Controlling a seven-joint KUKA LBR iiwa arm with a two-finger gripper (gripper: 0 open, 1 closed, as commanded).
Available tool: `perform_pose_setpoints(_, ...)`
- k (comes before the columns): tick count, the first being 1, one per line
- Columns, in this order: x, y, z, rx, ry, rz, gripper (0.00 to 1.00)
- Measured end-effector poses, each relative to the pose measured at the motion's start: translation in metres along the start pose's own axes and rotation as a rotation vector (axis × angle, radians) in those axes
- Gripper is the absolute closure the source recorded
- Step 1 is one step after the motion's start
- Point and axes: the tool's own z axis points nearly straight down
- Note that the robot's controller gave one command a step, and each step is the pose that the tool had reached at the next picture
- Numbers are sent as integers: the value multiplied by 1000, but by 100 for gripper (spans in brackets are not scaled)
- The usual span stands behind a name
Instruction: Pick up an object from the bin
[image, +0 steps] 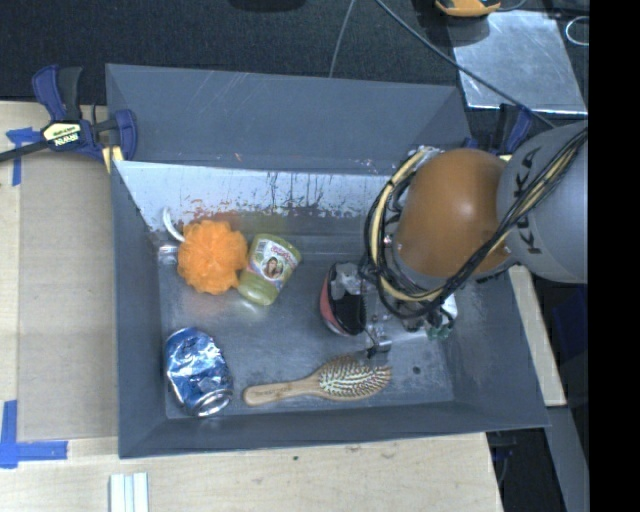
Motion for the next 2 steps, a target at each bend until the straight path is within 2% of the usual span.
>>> perform_pose_setpoints(1,-46,-51,20,3,-7,24,0)
perform_pose_setpoints(2,-12,-28,63,1,-8,95,0)
